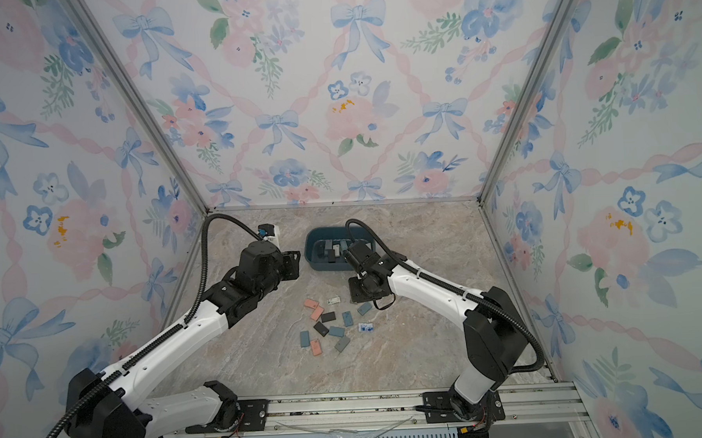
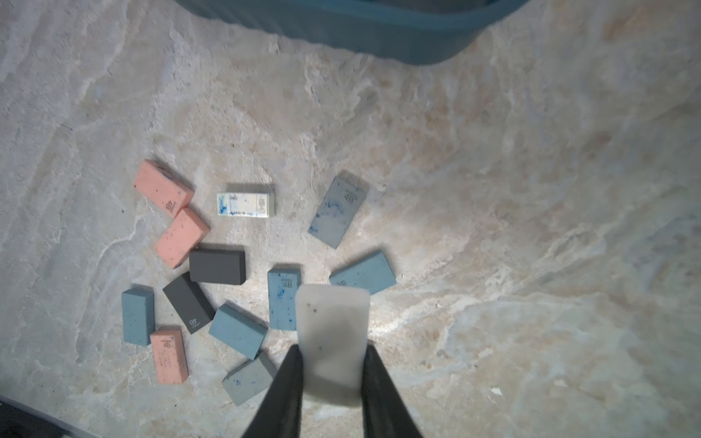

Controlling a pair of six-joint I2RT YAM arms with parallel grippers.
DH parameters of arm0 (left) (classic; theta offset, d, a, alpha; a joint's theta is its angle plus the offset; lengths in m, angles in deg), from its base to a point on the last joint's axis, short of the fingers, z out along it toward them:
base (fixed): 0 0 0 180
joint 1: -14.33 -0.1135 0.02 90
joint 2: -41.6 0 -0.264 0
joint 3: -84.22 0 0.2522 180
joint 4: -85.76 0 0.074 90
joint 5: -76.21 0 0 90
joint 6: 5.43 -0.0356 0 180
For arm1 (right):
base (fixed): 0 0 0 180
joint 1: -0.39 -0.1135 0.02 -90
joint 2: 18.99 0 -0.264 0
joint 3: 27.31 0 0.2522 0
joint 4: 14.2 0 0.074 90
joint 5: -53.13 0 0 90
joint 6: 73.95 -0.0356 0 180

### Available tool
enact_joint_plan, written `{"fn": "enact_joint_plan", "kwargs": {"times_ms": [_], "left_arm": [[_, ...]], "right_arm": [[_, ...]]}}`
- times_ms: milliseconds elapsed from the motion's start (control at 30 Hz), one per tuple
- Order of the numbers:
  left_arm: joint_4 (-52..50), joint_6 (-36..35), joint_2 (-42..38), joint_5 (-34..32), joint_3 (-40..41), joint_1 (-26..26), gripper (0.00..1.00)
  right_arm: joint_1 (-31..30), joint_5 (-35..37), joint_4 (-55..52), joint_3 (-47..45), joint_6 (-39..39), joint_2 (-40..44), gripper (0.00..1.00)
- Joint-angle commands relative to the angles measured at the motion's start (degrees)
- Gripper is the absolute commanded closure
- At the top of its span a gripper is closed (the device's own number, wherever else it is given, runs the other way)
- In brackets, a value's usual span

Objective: Put the eraser in the storage box
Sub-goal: Place the eraser in the storage box.

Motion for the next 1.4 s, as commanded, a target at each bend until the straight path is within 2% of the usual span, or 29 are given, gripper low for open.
{"fn": "enact_joint_plan", "kwargs": {"times_ms": [0, 233, 567, 1000, 1367], "left_arm": [[0.01, 1.28, -1.67, -0.8, 1.25, -0.37, 0.62], [-0.41, 1.89, -2.91, -1.09, 2.23, -0.43, 0.62], [-1.03, 3.04, -3.26, -0.86, 2.93, -0.37, 0.62], [-1.05, 4.01, -3.09, -0.43, 3.2, -0.32, 0.62], [-1.03, 4.36, -2.46, -0.1, 2.94, -0.35, 0.63]], "right_arm": [[1.84, 0.9, -1.09, 5.38, 4.83, -2.87, 0.72], [4.84, 0.82, -2.14, 14.98, 8.96, -10.16, 0.73], [8.27, -0.39, -3.29, 26.23, 11.02, -20.16, 0.73], [10.41, 1.24, -6.33, 36.66, 12.67, -30.17, 0.72], [12.28, 2.46, -7.81, 42.59, 12.6, -35.45, 0.72]]}}
